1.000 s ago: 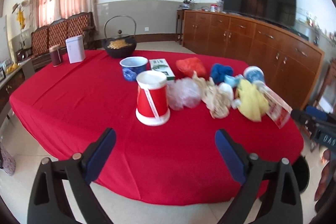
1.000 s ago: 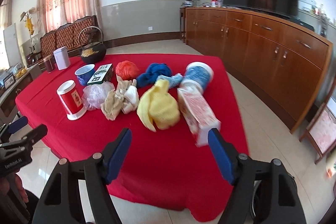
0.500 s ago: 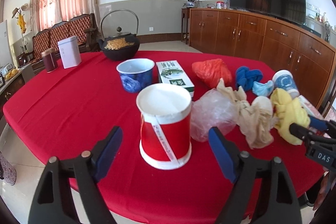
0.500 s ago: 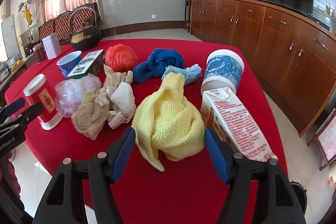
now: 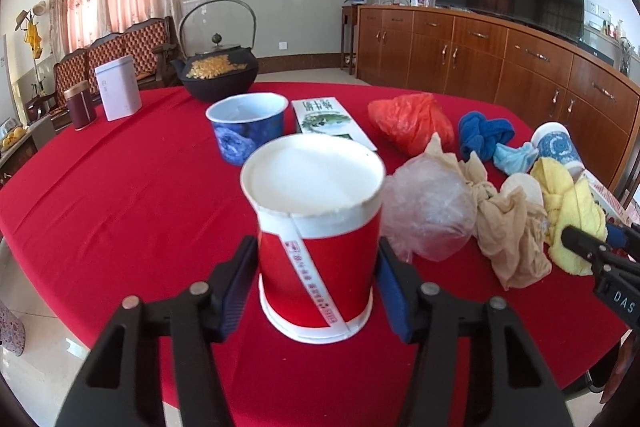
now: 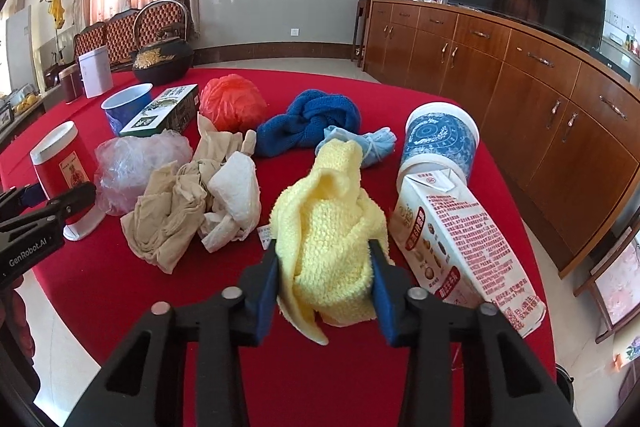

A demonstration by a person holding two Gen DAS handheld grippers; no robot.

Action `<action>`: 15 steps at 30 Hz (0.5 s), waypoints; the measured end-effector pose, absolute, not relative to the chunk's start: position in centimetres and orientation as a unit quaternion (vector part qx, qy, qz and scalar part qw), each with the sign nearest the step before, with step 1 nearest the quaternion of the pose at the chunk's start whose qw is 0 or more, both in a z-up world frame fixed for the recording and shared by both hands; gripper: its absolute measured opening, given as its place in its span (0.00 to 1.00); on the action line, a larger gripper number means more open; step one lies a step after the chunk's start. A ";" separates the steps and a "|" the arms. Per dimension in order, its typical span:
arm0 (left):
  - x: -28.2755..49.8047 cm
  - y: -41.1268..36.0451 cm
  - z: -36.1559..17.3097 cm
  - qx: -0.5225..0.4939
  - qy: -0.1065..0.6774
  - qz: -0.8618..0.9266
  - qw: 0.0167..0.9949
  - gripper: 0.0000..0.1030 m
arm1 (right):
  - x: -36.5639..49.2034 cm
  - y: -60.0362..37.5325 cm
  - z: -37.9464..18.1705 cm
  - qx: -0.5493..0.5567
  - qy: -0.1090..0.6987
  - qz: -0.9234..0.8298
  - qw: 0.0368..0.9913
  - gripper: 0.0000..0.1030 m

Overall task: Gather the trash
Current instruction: 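Grasp the yellow knitted cloth with the right gripper while the left grasps the red-white paper cup, then carry the yellow cloth and red-white cup with both grippers over the black bucket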

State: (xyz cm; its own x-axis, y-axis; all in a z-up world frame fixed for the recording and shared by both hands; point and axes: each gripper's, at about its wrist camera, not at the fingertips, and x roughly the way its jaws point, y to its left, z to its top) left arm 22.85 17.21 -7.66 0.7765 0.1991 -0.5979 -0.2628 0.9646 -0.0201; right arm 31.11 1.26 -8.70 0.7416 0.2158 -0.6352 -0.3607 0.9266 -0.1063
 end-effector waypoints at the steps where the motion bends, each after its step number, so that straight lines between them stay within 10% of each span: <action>1: 22.6 17.3 -7.5 -0.052 0.308 0.123 0.942 0.54 | 31.0 1.2 -8.6 -0.113 0.322 0.157 0.927 0.35; 15: 18.9 15.2 -2.7 -0.026 0.258 0.116 0.959 0.52 | 27.9 0.1 -3.9 -0.090 0.279 0.166 0.941 0.32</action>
